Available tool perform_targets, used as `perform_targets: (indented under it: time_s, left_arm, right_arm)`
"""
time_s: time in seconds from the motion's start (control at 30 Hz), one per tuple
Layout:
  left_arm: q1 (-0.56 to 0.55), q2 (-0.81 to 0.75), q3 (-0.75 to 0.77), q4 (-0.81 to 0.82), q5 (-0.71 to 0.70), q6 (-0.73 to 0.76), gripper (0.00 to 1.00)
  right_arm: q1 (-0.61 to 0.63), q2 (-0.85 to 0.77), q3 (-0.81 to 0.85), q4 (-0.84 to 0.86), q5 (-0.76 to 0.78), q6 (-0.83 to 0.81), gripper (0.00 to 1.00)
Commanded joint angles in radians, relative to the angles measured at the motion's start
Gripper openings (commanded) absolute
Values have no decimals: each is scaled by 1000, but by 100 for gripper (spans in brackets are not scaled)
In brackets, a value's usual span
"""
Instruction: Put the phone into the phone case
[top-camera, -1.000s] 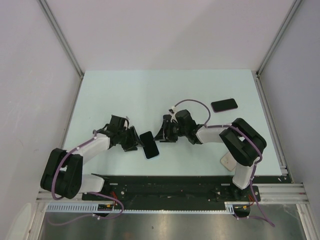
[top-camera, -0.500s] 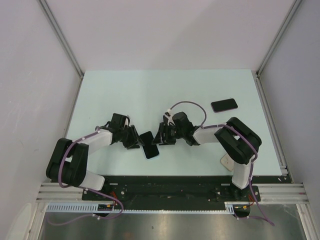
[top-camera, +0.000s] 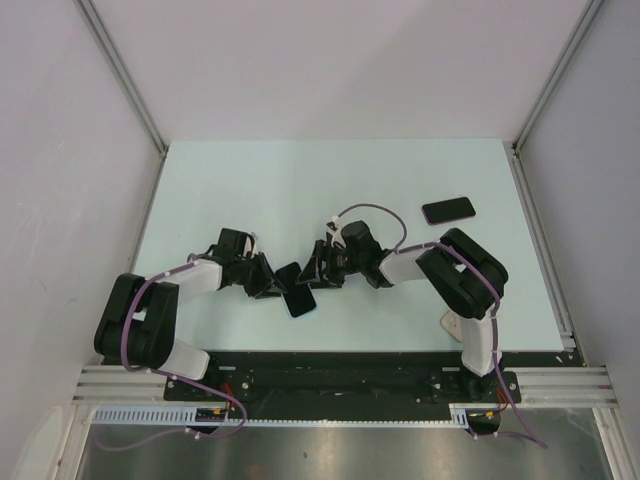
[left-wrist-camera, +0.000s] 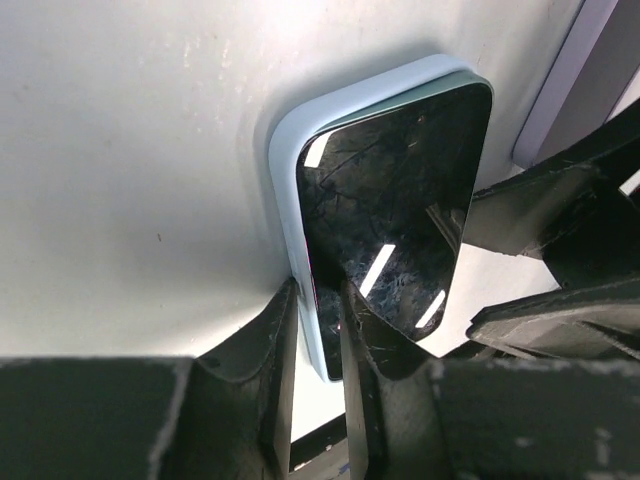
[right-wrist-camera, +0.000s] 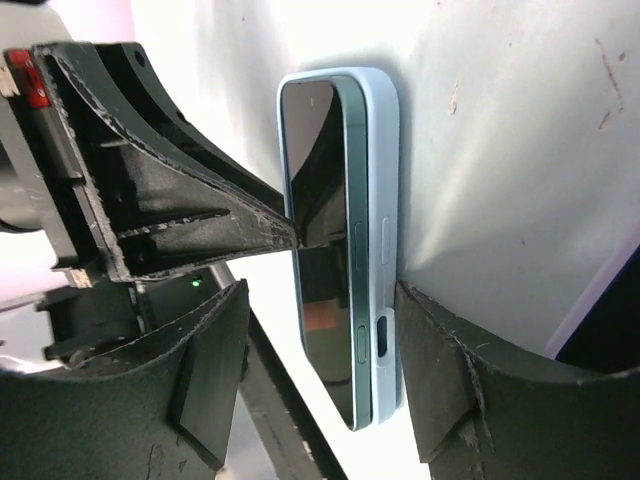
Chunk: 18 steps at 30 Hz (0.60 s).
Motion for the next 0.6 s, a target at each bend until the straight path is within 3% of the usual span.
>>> perform_targets:
  time_s: [0.0,0.17,0.57]
  left_arm:
    - [-4,-6,-29,63,132,-32,24]
    - [13,-19,-40,73,149,-29,23]
    - [42,-22,-35,50,146,-3,23]
  right_arm:
    - [10,35,14,307,-154,198,64]
    - [-1,101,-25,587,-207,393,61]
    - [-12,55,-72,455,-178,283,46]
